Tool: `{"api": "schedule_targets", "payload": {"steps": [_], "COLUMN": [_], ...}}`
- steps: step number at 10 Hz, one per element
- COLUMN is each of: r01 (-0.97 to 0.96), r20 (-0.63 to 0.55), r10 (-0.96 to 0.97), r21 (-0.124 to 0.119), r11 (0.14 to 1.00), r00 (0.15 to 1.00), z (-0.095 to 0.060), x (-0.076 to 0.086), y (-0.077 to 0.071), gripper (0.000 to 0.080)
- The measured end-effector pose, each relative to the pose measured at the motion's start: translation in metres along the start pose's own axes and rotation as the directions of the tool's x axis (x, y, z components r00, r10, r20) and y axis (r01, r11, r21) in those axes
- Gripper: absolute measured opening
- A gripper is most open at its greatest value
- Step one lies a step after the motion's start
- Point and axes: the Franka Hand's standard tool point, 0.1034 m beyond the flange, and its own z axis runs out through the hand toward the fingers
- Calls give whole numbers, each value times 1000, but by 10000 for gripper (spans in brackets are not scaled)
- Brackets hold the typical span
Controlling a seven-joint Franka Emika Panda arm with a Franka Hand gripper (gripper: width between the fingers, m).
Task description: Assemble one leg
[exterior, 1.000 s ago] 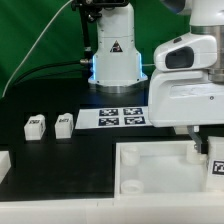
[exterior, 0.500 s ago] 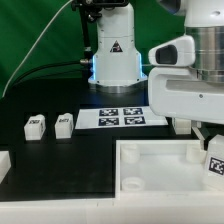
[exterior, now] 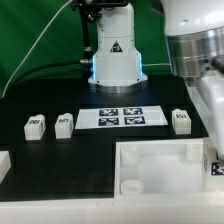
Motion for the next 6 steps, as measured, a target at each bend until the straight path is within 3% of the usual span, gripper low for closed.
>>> {"api": "schedule_targets", "payload": {"steps": [3,6], "r01": [-366,-335], "r20": [27,22], "r10": [365,334], "r21": [14,15], "r11": [931,942], "r00": [930,942], "z": [-2,-1], "x": [7,7], "y": [-4,-3], "gripper": [295,297]}}
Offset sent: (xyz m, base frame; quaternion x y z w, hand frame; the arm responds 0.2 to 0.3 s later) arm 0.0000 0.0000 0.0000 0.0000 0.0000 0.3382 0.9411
